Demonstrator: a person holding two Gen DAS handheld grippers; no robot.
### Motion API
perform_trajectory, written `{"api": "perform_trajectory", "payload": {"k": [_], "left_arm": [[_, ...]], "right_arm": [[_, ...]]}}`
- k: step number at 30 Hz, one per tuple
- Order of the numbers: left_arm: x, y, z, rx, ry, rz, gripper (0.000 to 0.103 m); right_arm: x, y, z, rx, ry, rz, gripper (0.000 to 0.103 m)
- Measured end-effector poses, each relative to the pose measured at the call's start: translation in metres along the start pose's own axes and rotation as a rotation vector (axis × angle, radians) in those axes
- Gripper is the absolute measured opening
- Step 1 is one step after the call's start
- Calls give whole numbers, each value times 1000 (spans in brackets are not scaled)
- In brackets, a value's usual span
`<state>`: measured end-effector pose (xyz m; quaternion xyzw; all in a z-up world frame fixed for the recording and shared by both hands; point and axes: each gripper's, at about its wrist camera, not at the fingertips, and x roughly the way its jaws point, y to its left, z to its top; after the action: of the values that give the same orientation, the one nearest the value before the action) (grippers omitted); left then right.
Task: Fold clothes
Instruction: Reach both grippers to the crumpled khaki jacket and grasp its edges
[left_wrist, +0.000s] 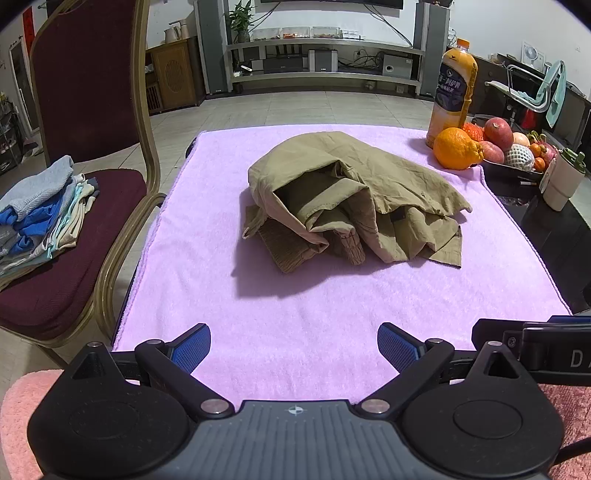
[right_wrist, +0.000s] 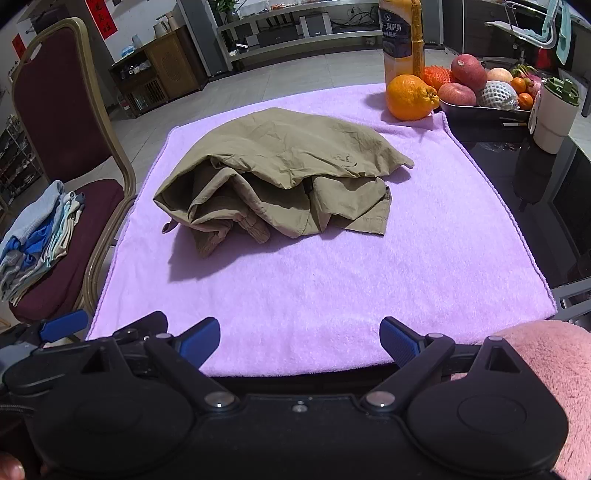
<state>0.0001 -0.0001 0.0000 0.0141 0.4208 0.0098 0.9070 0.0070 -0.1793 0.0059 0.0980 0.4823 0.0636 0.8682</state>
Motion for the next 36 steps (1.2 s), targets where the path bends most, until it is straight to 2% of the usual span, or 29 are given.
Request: {"api": "perform_trajectory", "payload": {"k": [17, 24, 28, 30, 34, 36], "left_arm": [[2, 2, -1, 6, 11, -6, 97], [0, 22, 8, -39, -4, -5, 97], [2, 37, 16, -74, -16, 24, 97], [5, 43, 20, -94, -14, 26, 93], [16, 49, 30, -115, -6, 16, 79], [22, 49, 33, -117, -8, 2, 74]], "right_arm": [[2, -2, 0, 3, 0, -5, 95], [-3, -4, 7, 14, -27, 7, 95], [-3, -4, 16, 32, -54, 59, 96], [0, -4, 20, 44, -72, 103, 96], [8, -3, 26, 68, -120, 195, 94], [15, -3, 29, 82, -146, 239, 85]]}}
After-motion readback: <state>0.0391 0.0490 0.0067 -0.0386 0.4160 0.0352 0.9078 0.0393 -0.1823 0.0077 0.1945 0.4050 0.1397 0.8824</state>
